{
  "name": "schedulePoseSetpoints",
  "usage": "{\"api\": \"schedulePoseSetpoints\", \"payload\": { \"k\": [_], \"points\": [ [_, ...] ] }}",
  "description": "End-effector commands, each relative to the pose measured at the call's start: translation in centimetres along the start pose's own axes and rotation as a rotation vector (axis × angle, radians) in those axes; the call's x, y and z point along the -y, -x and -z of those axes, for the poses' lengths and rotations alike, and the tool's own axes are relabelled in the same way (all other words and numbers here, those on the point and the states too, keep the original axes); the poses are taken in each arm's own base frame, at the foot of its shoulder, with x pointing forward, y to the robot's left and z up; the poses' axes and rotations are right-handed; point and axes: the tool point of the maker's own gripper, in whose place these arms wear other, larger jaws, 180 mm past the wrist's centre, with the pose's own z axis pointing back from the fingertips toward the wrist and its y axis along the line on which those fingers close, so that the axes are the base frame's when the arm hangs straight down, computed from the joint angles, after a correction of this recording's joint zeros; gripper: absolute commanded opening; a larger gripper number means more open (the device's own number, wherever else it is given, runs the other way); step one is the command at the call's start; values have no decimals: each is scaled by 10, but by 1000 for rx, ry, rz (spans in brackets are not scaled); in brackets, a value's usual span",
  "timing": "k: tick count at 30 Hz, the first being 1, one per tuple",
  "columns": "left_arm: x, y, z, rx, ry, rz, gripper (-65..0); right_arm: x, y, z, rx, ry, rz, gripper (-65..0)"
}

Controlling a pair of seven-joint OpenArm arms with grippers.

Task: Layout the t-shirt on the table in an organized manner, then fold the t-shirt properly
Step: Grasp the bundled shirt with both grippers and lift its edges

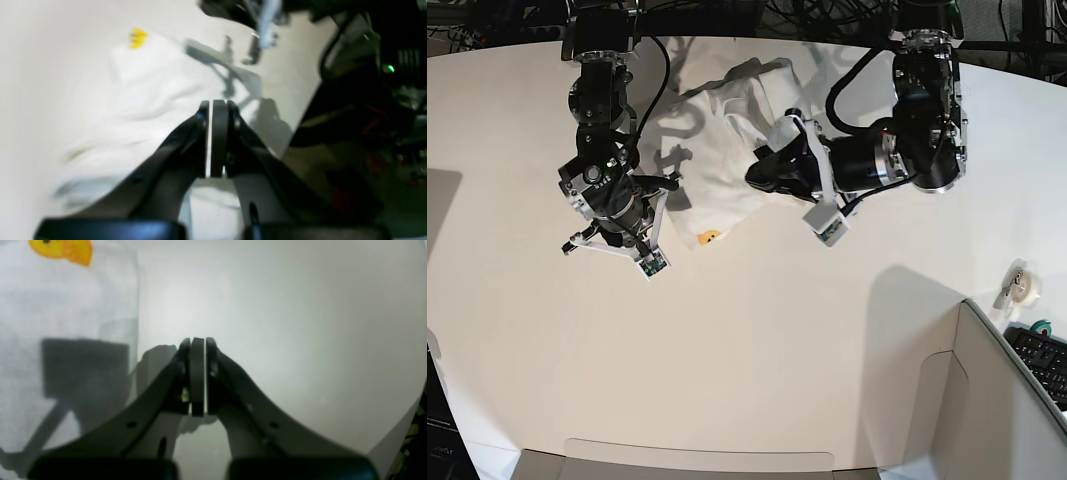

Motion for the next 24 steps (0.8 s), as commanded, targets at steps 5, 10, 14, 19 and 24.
{"api": "schedulePoseSetpoints", "payload": {
  "k": [5, 10, 14, 19, 24],
  "points": [
    [11, 7, 7, -22, 38, 3, -650, 8, -13, -5, 43, 26, 9, -650],
    [-33, 65, 3, -205, -105, -84, -650, 16, -8, -5, 39, 32, 64, -650],
    [-55, 101, -13, -297, -169, -131, -650, 23, -3, -5, 33, 41, 123, -650],
    [-66, 117, -34, -338, -211, -135, -650, 24, -5, -6, 39, 43, 123, -650],
    [-70, 99, -49, -307, -254, -70, -650, 25, -17, -8, 78, 46, 117, -650]
  ]
}}
